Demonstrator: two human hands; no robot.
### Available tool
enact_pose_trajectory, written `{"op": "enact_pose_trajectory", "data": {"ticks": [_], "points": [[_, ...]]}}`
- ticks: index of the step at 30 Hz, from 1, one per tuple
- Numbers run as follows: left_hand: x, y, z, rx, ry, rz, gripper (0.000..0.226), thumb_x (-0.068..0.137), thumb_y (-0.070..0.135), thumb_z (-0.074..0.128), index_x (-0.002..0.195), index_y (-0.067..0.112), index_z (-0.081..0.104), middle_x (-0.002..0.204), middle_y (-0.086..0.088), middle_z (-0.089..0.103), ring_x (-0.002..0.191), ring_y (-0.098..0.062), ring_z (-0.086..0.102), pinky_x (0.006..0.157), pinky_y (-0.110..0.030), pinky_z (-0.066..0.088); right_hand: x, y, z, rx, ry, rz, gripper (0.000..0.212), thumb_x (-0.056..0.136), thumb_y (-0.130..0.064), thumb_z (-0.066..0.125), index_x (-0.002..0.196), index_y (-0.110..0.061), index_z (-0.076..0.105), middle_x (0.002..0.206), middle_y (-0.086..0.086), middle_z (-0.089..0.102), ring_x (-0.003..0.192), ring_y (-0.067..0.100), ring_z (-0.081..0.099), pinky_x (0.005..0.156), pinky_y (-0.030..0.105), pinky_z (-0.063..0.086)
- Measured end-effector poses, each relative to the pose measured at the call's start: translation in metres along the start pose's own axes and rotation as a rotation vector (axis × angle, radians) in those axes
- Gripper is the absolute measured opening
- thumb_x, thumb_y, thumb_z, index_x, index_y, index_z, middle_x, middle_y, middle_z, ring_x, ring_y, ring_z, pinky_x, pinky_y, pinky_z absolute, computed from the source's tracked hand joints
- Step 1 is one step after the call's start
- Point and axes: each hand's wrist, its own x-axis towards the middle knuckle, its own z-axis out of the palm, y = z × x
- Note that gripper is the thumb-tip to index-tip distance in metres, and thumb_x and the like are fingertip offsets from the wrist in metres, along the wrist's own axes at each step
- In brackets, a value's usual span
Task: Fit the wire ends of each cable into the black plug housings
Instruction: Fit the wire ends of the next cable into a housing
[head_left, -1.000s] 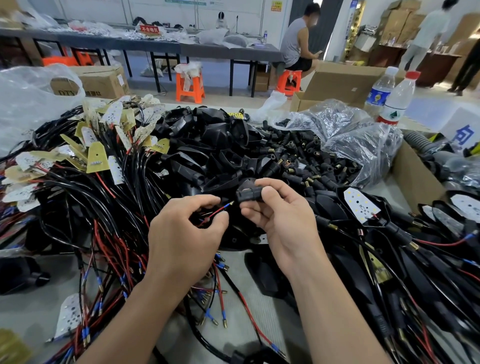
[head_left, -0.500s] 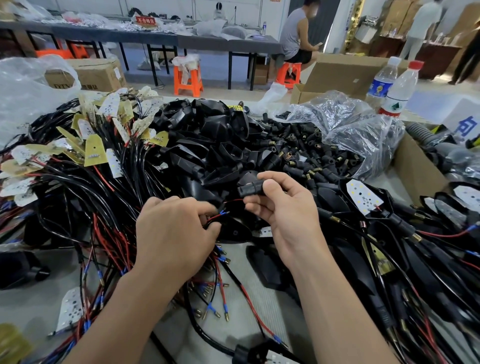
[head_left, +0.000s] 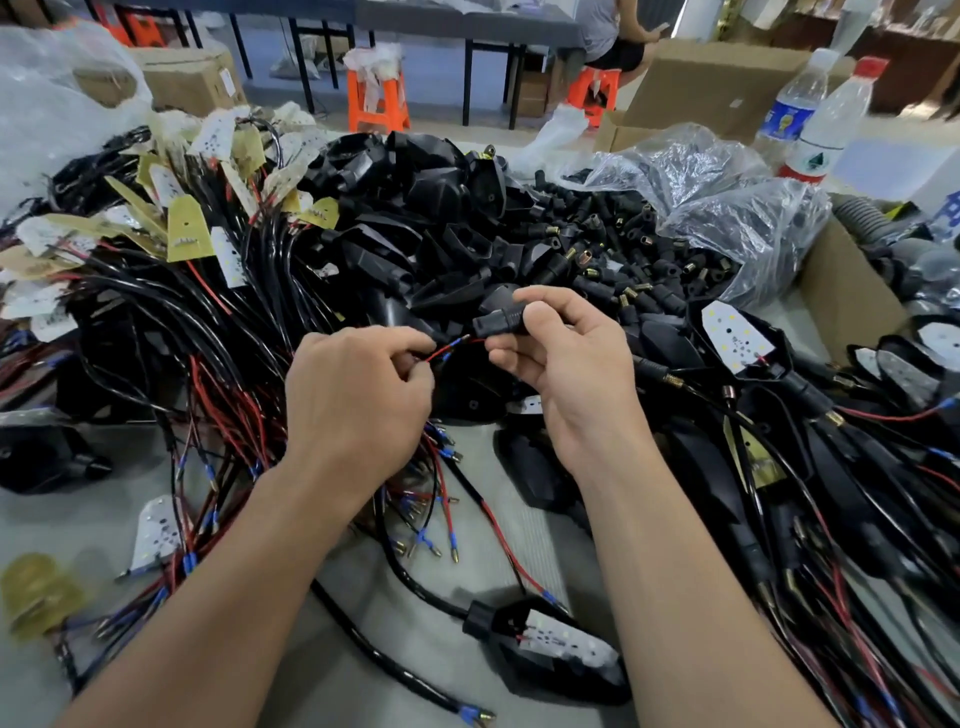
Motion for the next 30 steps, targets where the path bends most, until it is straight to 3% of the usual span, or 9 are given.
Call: {"op": "enact_pose_trajectory", "data": {"ticks": [3, 7, 13, 18, 22, 27, 30], "points": [[-0.0006, 0.0048, -0.0024, -0.030, -0.023, -0.003, 0.019, 0.086, 0.016, 0.071, 0.094, 0.030, 0.083, 0.069, 0.021, 0.060, 0.072, -0.008, 0.058, 0.093, -0.045, 0.052, 0.0003, -0.0001, 0.0015, 0.002, 0.018, 0.014, 0.023, 0.105, 0.001, 0.046, 0.098, -0.004, 0.067, 0.075, 0.010, 0.071, 0.065, 0.019, 0.068, 0.063, 0.026, 0.060], [-0.0013, 0.0051, -0.0010, -0.085, -0.014, -0.022, 0.021, 0.085, 0.018, 0.069, 0.092, 0.033, 0.082, 0.070, 0.020, 0.063, 0.079, -0.013, 0.062, 0.092, -0.046, 0.052, 0.0004, 0.0004, 0.0016, -0.010, 0.052, 0.023, 0.024, 0.105, 0.001, 0.044, 0.099, -0.005, 0.066, 0.075, 0.009, 0.070, 0.064, 0.018, 0.067, 0.064, 0.027, 0.061], [0.0003, 0.0025, -0.0003, -0.205, 0.032, -0.045, 0.016, 0.085, 0.027, 0.074, 0.081, 0.042, 0.077, 0.069, 0.021, 0.066, 0.082, -0.009, 0.060, 0.077, -0.027, 0.046, 0.0035, 0.0014, -0.0009, 0.009, 0.080, 0.040, 0.027, 0.106, 0.000, 0.041, 0.101, -0.006, 0.066, 0.078, 0.010, 0.069, 0.061, 0.016, 0.065, 0.063, 0.025, 0.059], [0.0005, -0.0005, 0.0008, -0.219, 0.066, -0.053, 0.016, 0.086, 0.027, 0.075, 0.080, 0.043, 0.076, 0.068, 0.025, 0.065, 0.083, -0.003, 0.060, 0.074, -0.013, 0.040, 0.0033, 0.0047, -0.0003, -0.060, 0.061, 0.032, 0.029, 0.106, 0.000, 0.039, 0.100, -0.010, 0.066, 0.083, 0.014, 0.067, 0.059, 0.015, 0.062, 0.060, 0.026, 0.056], [0.0004, -0.0004, 0.0005, -0.230, 0.094, -0.070, 0.015, 0.086, 0.028, 0.076, 0.083, 0.043, 0.077, 0.094, 0.041, 0.060, 0.089, 0.003, 0.059, 0.073, -0.008, 0.038, 0.0034, 0.0050, -0.0011, -0.058, 0.047, 0.010, 0.031, 0.104, 0.002, 0.039, 0.097, -0.010, 0.066, 0.084, 0.015, 0.065, 0.058, 0.015, 0.061, 0.059, 0.025, 0.054], [-0.0002, -0.0013, 0.0003, -0.249, 0.102, -0.046, 0.016, 0.086, 0.025, 0.077, 0.085, 0.041, 0.079, 0.080, 0.030, 0.066, 0.081, -0.003, 0.061, 0.073, -0.023, 0.049, 0.0031, 0.0036, -0.0006, 0.029, 0.030, 0.015, 0.030, 0.104, 0.003, 0.040, 0.099, -0.008, 0.068, 0.083, 0.012, 0.071, 0.066, 0.018, 0.067, 0.064, 0.027, 0.057], [-0.0016, 0.0004, 0.0010, -0.254, 0.110, -0.030, 0.017, 0.086, 0.023, 0.078, 0.085, 0.040, 0.079, 0.069, 0.027, 0.062, 0.077, -0.002, 0.061, 0.070, -0.024, 0.050, 0.0032, 0.0039, -0.0007, 0.060, 0.020, 0.013, 0.030, 0.104, 0.003, 0.040, 0.098, -0.007, 0.068, 0.082, 0.011, 0.073, 0.067, 0.018, 0.068, 0.063, 0.026, 0.058]]}}
